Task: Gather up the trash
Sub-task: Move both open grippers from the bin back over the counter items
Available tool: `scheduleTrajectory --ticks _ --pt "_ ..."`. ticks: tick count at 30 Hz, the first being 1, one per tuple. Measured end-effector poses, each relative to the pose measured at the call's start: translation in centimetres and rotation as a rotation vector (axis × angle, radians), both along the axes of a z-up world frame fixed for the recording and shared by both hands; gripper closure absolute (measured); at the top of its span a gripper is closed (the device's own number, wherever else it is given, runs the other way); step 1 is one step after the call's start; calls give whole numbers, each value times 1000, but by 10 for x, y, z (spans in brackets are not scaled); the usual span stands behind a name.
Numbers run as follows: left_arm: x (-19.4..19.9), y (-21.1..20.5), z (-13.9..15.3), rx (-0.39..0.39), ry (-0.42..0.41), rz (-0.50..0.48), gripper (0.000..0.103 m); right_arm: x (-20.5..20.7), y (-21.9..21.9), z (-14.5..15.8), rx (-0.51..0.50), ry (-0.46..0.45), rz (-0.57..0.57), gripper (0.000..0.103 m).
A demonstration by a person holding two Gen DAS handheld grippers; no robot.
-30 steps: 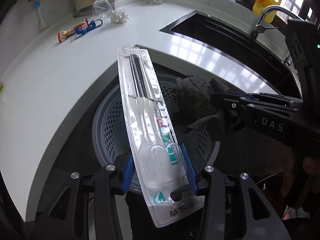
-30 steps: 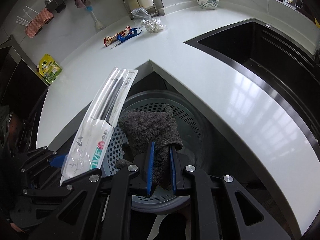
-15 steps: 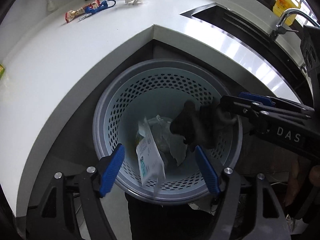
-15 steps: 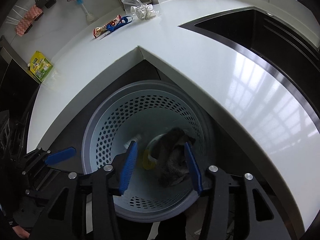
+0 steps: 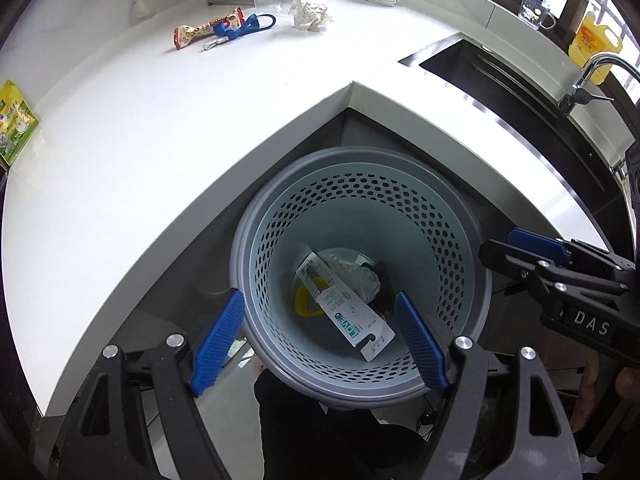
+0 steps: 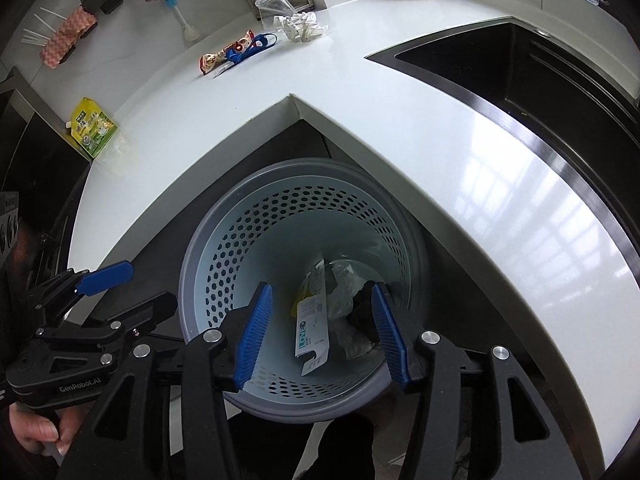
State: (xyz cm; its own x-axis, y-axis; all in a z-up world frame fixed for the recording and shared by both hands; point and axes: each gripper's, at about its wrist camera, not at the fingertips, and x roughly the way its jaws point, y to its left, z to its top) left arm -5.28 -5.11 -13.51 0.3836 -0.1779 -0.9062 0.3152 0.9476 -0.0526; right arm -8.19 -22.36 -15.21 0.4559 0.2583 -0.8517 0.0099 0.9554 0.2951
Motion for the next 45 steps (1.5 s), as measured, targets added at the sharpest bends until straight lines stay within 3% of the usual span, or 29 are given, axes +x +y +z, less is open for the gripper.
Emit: scheduleTrajectory --ticks 17,28,30,33,45 --pt "41 46 94 -33 -244 122 9 34 8 75 -36 -187 0 36" --pt "120 66 129 -25 -390 187 6 100 12 112 -64 -362 -83 26" --pt "141 68 130 -26 -410 202 6 116 13 116 -74 -413 -105 20" --pt "172 69 125 -34 -424 224 6 144 14 115 -88 -459 -129 18" --pt "259 57 51 -87 -393 206 6 257 21 56 -142 -407 -75 18"
